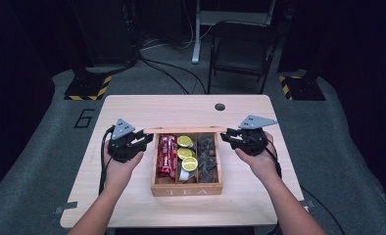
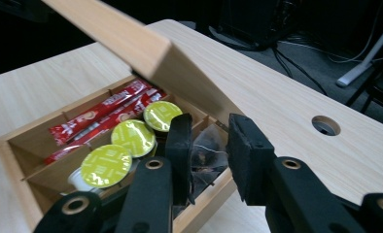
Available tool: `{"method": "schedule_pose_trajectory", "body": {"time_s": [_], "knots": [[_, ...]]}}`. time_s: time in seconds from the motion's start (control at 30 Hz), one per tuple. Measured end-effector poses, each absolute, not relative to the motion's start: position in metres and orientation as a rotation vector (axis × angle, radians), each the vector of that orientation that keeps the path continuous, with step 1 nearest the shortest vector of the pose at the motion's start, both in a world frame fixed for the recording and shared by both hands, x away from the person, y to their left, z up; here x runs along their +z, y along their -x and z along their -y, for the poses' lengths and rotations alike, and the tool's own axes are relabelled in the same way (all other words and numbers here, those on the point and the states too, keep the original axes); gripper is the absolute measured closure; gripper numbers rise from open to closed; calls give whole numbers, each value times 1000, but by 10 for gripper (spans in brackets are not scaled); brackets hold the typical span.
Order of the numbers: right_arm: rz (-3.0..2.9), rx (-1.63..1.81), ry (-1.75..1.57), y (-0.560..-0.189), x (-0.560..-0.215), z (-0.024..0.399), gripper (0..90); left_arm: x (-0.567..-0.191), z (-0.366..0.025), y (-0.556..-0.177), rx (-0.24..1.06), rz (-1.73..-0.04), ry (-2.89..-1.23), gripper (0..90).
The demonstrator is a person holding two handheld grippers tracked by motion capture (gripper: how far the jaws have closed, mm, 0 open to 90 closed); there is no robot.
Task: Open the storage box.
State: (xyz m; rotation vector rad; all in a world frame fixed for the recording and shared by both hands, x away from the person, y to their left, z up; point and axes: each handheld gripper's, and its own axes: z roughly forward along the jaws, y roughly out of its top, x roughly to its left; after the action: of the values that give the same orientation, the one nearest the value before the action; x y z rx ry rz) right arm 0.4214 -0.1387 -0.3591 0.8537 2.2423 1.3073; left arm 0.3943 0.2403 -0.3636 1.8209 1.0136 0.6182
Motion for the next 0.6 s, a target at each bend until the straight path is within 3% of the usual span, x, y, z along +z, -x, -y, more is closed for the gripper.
{"method": "schedule_pose_trajectory", "body": {"time_s": [0.6], "knots": [[-2196,1306,-893,-446,-363,132,699,-356,-239,-407,630,-1028,-1802,683]]}}
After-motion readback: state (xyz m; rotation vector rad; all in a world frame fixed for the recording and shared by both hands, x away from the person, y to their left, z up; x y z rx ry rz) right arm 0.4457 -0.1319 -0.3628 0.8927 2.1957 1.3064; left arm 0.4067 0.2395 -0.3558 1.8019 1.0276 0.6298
